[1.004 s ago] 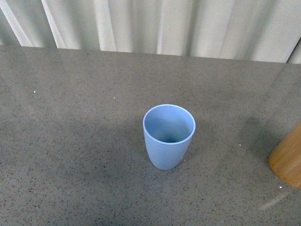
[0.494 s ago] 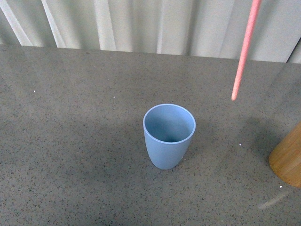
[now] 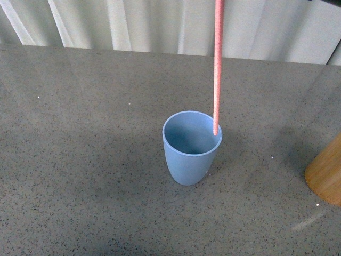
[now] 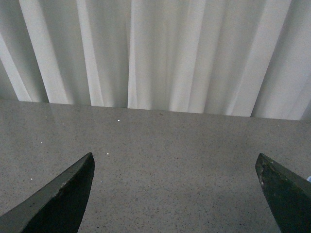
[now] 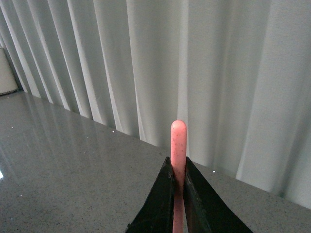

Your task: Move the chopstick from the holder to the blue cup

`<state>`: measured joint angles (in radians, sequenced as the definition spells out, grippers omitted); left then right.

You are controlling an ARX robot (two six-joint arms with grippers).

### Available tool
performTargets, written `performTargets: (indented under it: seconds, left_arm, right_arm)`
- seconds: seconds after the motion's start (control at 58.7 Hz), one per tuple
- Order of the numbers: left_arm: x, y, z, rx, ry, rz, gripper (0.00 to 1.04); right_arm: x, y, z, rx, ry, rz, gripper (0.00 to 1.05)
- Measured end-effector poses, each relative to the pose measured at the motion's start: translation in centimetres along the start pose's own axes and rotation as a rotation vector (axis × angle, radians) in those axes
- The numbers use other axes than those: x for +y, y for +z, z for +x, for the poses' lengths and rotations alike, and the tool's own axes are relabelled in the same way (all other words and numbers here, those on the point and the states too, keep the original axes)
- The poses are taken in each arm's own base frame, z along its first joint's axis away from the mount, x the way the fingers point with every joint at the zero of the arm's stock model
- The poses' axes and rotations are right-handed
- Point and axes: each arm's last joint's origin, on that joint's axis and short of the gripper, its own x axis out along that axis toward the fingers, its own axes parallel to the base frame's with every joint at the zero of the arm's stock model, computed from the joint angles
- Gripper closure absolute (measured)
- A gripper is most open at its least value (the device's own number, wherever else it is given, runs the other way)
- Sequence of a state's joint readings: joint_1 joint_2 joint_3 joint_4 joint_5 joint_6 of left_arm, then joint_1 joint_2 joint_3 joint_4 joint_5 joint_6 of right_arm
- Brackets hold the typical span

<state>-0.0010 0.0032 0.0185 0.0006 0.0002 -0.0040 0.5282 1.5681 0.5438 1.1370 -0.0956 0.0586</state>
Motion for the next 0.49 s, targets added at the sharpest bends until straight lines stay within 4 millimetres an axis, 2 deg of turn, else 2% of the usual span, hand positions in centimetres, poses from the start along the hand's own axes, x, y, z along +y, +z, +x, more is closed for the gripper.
performTargets:
  seconds: [0.494]
  left_arm:
    - [0.0, 0.0, 0.0, 0.000, 0.000, 0.000, 0.07]
  right_arm:
    - [0.0, -3.2, 0.9, 0.045, 0.017, 0.008, 1.03]
